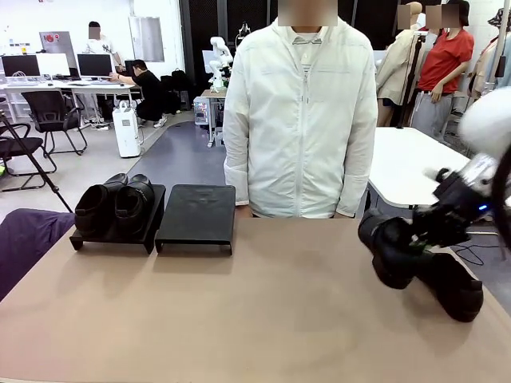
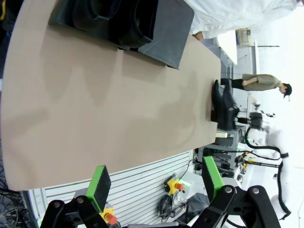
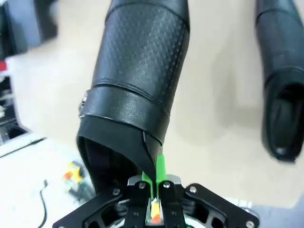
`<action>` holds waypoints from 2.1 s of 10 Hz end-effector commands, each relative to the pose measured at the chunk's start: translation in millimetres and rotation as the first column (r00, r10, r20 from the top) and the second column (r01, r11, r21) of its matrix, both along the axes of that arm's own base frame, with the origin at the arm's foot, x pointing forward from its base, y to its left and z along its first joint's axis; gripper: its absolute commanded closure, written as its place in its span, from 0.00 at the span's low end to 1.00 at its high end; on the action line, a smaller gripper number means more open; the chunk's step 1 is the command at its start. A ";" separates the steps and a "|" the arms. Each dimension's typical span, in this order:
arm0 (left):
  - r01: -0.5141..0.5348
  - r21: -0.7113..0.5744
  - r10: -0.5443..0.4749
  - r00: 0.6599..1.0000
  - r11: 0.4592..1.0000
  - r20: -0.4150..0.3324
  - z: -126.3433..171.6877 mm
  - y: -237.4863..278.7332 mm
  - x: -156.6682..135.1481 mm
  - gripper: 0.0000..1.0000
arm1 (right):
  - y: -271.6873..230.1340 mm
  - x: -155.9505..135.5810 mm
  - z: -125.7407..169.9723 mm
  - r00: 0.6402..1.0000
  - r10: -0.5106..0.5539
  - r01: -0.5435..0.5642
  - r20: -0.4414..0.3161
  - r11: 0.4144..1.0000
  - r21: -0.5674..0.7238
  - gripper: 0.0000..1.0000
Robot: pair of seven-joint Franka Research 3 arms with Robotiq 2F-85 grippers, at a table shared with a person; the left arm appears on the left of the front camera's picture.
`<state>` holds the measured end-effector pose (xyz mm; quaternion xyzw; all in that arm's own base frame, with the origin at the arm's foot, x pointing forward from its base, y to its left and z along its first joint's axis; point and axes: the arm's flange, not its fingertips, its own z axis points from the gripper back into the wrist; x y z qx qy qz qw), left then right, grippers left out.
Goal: Organize the shoes by placing them on the stand.
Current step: Pick up one Shoe and place it in the middle of the table.
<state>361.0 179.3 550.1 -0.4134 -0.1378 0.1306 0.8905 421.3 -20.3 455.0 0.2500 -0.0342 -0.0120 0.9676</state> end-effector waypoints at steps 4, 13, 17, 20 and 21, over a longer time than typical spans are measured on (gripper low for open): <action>0.003 0.003 -0.003 1.000 1.000 -0.005 -0.2 0.3 -2.6 0.00 | -32.1 -73.9 4.2 0.998 0.034 -0.039 0.052 0.994 0.100 1.00; 0.003 0.003 -0.003 1.000 1.000 -0.005 -0.2 0.3 -2.6 0.00 | 193.6 -86.4 -38.2 0.921 0.385 -0.381 0.060 0.922 -0.066 1.00; 0.003 0.003 -0.003 1.000 1.000 -0.005 -0.2 0.3 -2.6 0.00 | 334.3 -49.8 -70.9 0.965 0.249 -0.246 0.083 0.968 -0.048 1.00; 0.003 0.003 -0.003 1.000 1.000 -0.005 -0.2 0.3 -2.6 0.00 | 363.5 -34.8 -75.4 0.989 0.139 -0.140 -0.048 0.990 -0.004 1.00; 0.003 0.003 -0.003 1.000 1.000 -0.005 -0.2 0.3 -2.6 0.00 | 366.4 -36.7 -81.3 0.985 0.152 -0.155 -0.086 0.987 -0.035 1.00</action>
